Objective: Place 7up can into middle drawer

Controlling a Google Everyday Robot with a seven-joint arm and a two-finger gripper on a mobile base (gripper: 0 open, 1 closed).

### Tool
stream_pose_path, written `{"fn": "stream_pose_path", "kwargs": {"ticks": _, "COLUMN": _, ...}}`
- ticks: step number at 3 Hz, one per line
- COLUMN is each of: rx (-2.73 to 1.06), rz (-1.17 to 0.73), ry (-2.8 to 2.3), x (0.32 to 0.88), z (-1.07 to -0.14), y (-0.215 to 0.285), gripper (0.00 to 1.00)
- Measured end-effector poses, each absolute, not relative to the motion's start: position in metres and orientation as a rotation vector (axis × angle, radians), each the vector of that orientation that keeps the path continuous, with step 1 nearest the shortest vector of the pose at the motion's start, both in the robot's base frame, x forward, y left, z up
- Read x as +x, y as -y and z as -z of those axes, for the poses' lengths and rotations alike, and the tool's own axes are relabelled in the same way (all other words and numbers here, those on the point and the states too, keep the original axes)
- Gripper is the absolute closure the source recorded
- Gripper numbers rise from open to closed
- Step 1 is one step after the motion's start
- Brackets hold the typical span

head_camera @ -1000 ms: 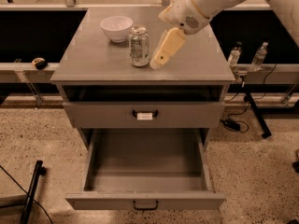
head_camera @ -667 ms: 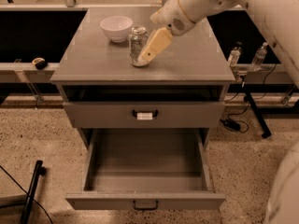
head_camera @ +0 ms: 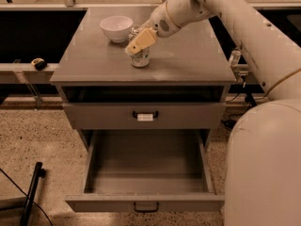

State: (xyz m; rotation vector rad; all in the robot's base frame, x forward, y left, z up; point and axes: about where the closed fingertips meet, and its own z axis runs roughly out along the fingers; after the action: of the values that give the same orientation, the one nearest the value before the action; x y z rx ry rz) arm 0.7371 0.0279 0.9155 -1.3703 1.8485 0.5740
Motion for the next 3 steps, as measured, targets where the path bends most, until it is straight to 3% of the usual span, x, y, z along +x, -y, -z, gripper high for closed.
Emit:
{"fn": "stream_pose_path", "kwargs": {"ticks": 1, "rx": -1.326, "rz": -0.649, "ry": -1.861, "x": 0.748, "z": -0.906, "y": -0.037, "gripper": 0.48}}
{"fn": "stream_pose_path", "kwargs": {"ticks": 2, "rx": -1.421, "rz": -0.785, "ry": -1.711, "x": 0.718, "z": -0.923, "y": -0.045, "gripper": 0.79}}
{"fn": "stream_pose_path", "kwargs": {"ticks": 3, "rx": -1.597, "rz": -0.845, "ry": -1.513, "x": 0.655, "z": -0.936, "y": -0.034, "gripper": 1.0}}
